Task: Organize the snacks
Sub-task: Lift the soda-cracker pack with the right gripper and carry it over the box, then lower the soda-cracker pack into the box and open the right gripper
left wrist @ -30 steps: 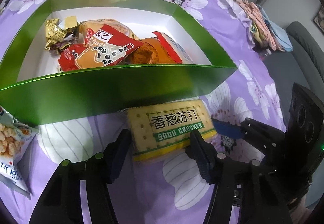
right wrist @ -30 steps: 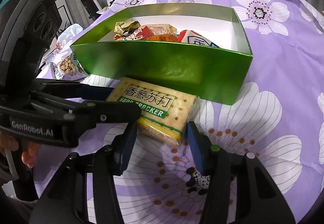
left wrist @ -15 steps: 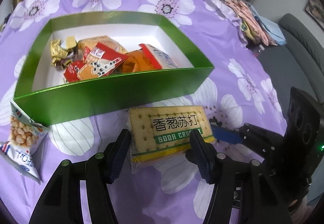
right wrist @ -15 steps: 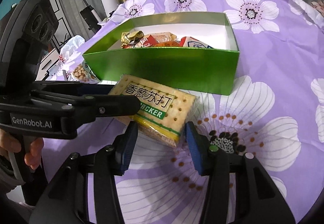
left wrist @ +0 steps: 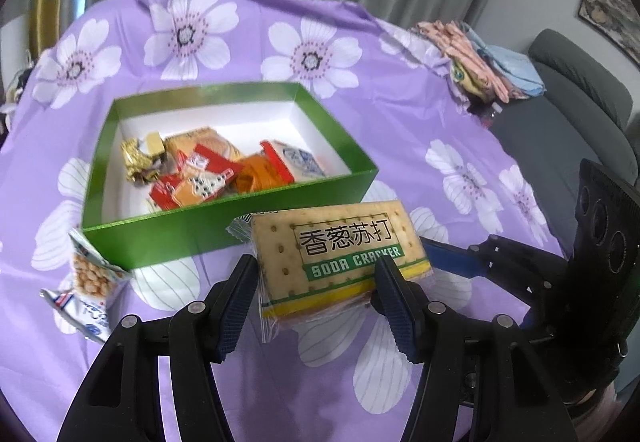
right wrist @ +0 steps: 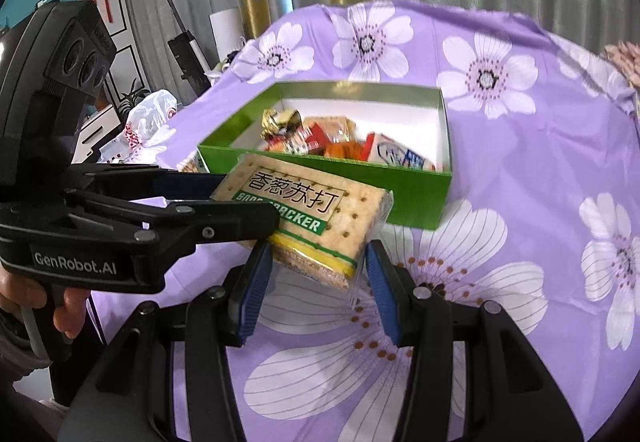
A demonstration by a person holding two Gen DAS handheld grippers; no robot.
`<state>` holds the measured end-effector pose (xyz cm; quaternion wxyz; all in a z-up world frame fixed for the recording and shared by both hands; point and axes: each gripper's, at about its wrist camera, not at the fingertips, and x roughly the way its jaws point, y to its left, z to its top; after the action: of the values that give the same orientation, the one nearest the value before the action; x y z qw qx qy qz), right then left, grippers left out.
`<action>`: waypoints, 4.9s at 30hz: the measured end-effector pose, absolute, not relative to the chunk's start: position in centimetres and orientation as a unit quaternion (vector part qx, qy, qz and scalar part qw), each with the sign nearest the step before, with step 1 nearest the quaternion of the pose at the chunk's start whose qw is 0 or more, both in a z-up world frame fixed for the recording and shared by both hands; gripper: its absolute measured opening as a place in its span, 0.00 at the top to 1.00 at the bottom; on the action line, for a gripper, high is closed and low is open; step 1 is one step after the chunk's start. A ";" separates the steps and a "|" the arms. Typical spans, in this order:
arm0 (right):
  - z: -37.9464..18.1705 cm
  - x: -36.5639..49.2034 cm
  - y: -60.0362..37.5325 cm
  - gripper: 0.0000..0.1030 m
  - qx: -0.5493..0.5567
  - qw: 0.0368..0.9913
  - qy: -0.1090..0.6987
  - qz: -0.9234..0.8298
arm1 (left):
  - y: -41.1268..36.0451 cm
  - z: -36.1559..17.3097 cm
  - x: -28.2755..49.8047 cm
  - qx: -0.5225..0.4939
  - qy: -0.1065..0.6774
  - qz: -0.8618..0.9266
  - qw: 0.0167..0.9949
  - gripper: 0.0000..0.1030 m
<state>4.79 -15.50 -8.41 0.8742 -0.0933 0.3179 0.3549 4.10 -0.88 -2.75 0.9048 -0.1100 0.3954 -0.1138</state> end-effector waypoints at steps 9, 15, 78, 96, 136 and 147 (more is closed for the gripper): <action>-5.6 3.6 -14.7 0.52 -0.106 0.884 0.281 0.359 | -0.1 0.1 3.0 -0.102 0.358 -0.108 0.922 0.41; -4.4 3.5 -14.0 0.52 -0.113 0.887 0.264 0.362 | 0.7 1.2 2.7 -0.105 0.341 -0.103 0.928 0.41; -6.1 13.4 -9.3 0.52 -0.105 0.877 0.285 0.371 | 5.6 -1.7 12.5 -0.135 0.366 -0.086 0.916 0.41; -7.1 15.1 -8.9 0.52 -0.103 0.873 0.298 0.371 | 5.8 -2.7 14.3 -0.138 0.381 -0.084 0.910 0.41; -8.9 18.5 -6.9 0.52 -0.122 0.848 0.350 0.379 | 7.5 -5.5 17.4 -0.170 0.441 -0.073 0.878 0.41; -9.2 18.9 -6.5 0.52 -0.127 0.840 0.366 0.380 | 7.5 -5.8 17.7 -0.163 0.453 -0.069 0.874 0.41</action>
<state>18.93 -6.50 -9.22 0.8398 -0.1269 0.3660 0.3804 17.71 7.45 -5.84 0.8737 -0.1628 0.4532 -0.0690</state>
